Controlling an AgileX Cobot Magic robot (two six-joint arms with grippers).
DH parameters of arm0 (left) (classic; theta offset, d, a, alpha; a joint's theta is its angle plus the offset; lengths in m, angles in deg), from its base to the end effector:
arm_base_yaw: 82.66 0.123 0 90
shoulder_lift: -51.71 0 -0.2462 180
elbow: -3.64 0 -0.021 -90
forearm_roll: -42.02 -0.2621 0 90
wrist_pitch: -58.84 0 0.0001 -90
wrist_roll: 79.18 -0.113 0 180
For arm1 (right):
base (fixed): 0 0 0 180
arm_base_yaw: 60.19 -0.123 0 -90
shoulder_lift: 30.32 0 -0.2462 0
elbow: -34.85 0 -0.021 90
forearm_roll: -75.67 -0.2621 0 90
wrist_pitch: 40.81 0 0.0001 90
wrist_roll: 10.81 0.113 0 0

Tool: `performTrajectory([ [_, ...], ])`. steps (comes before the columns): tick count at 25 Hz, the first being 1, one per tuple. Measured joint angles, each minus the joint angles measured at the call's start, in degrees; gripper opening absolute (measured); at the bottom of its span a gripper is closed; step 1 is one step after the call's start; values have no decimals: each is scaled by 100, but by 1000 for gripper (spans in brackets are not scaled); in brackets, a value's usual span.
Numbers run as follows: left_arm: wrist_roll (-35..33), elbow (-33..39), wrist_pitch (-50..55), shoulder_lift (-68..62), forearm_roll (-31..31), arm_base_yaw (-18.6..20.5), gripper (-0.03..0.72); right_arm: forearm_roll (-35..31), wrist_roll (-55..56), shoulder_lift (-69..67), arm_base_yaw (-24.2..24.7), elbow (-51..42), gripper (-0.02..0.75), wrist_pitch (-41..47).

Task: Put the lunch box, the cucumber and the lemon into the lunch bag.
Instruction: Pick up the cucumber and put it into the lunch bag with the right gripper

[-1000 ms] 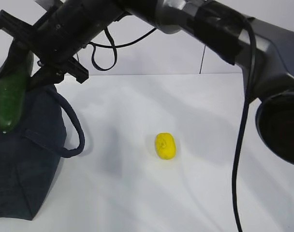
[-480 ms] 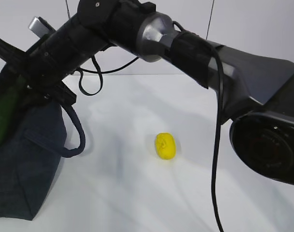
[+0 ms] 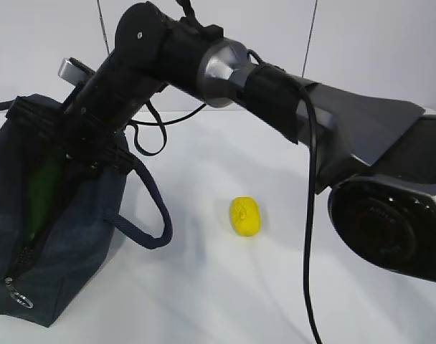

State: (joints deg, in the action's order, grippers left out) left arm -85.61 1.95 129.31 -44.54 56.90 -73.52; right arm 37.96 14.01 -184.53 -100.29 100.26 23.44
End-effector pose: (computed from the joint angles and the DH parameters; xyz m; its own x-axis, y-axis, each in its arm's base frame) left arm 0.3194 0.0237 0.2622 -0.9528 -0.1301 -0.2743 -0.0674 0.9716 -0.2267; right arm 0.3683 0.3916 0.1771 -0.9936 -0.0872 -0.0723 -0.1127 0.6980 0.7072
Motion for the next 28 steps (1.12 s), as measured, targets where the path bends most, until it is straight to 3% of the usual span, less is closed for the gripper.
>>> performTrajectory([
  [8, 0, 0, 0, 0, 21, 0, 442, -138, 12, -99, 0, 0, 326, 0],
  [13, 0, 0, 0, 0, 21, 0, 442, -233, -18, -99, 0, 0, 370, 0],
  [18, 0, 0, 0, 0, 21, 0, 438, -772, -337, -99, 0, 0, 438, 4],
  [28, 0, 0, 0, 0, 21, 0, 433, -1020, -487, -108, 0, 422, 454, 248],
])
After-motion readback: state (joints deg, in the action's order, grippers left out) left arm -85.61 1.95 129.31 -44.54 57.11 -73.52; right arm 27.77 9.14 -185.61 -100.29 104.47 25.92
